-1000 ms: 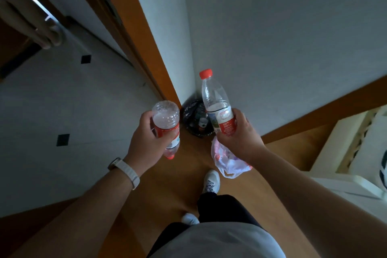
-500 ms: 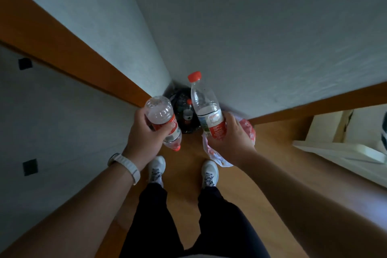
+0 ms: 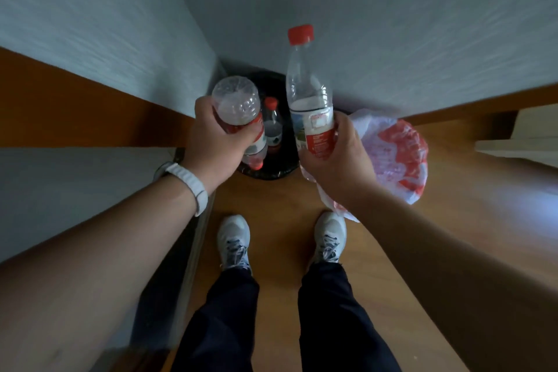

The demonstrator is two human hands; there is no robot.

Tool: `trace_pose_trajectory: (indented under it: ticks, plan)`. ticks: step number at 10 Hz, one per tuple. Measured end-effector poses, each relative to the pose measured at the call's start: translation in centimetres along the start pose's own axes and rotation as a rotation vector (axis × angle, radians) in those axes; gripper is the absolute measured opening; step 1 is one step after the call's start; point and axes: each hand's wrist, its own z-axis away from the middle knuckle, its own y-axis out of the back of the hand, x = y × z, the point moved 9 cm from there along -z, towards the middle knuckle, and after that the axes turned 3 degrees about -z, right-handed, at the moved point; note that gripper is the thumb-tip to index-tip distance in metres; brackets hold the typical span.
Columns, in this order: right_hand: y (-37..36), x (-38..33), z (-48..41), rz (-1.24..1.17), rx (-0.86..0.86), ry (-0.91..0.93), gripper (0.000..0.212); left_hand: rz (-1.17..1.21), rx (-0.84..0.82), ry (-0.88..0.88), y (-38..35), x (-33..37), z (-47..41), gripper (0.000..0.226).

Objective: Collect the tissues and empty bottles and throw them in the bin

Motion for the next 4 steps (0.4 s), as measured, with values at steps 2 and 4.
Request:
trace_pose_trajectory:
  ticks: [2, 4]
  plan:
    - [-7.8, 4.2, -5.5, -0.109, 0.048, 0.044, 0.071, 0.024, 0.008, 0.004, -4.7, -7.5, -5.4, 0.062]
    - [-11.8, 7.6, -8.2, -0.086, 0.010, 0.029, 0.080, -0.041, -0.054, 0.075, -7.4, -11.2, -6.8, 0.071]
